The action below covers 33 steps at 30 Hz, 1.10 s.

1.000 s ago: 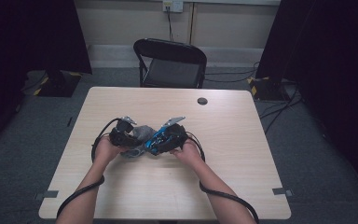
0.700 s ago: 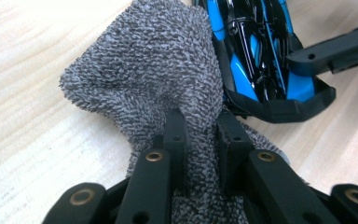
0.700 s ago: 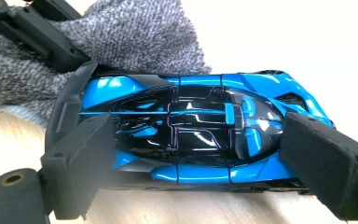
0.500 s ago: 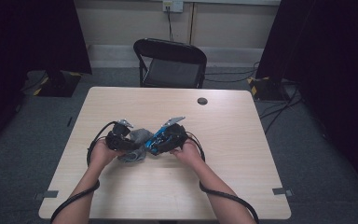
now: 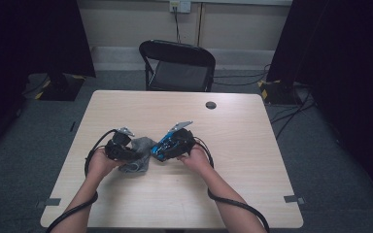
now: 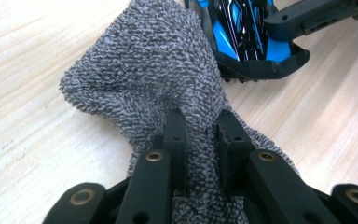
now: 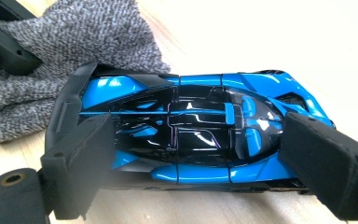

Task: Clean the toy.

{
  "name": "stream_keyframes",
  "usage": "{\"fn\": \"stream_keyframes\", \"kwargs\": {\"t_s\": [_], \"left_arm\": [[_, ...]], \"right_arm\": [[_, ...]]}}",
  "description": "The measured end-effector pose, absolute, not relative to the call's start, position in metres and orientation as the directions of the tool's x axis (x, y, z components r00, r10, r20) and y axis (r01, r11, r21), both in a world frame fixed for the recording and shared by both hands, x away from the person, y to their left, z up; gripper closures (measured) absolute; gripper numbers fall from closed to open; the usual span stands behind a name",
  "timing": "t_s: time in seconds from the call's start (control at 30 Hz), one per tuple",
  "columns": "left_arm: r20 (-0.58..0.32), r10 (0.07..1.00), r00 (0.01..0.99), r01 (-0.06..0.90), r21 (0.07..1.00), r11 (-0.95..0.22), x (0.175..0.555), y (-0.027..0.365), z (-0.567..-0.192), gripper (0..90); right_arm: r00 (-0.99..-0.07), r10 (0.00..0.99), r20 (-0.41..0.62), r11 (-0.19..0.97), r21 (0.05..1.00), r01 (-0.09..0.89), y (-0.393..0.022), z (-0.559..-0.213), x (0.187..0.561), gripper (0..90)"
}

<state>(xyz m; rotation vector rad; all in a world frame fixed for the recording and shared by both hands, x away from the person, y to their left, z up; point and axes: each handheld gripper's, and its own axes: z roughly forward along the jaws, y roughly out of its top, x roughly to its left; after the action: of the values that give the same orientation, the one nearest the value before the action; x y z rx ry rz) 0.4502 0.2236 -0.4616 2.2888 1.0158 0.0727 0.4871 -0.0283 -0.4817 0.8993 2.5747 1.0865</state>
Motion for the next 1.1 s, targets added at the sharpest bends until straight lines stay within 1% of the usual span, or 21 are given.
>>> {"fn": "stream_keyframes", "kwargs": {"t_s": [0.27, 0.43, 0.6, 0.77, 1.1], "left_arm": [[-0.192, 0.711, 0.677, 0.666, 0.572, -0.48, 0.444, 0.241, -0.457, 76.5], [-0.194, 0.733, 0.652, 0.676, 0.587, -0.446, 0.444, 0.253, -0.447, 76.5], [-0.161, 0.752, 0.639, 0.668, 0.601, -0.439, 0.449, 0.258, -0.436, 76.3], [-0.157, 0.775, 0.612, 0.666, 0.63, -0.399, 0.46, 0.256, -0.432, 76.3], [-0.14, 0.788, 0.599, 0.662, 0.639, -0.39, 0.487, 0.238, -0.429, 76.2]], "right_arm": [[-0.794, 0.607, 0.044, 0.543, 0.707, 0.454, -0.029, -0.482, 0.487, 10.2], [-0.793, 0.607, 0.045, 0.542, 0.707, 0.454, -0.029, -0.482, 0.487, 10.2], [-0.793, 0.607, 0.044, 0.539, 0.711, 0.452, -0.029, -0.482, 0.487, 10.1], [-0.794, 0.606, 0.045, 0.538, 0.712, 0.451, -0.029, -0.482, 0.487, 10.2], [-0.793, 0.608, 0.044, 0.533, 0.717, 0.449, -0.03, -0.483, 0.486, 10.2]]}}
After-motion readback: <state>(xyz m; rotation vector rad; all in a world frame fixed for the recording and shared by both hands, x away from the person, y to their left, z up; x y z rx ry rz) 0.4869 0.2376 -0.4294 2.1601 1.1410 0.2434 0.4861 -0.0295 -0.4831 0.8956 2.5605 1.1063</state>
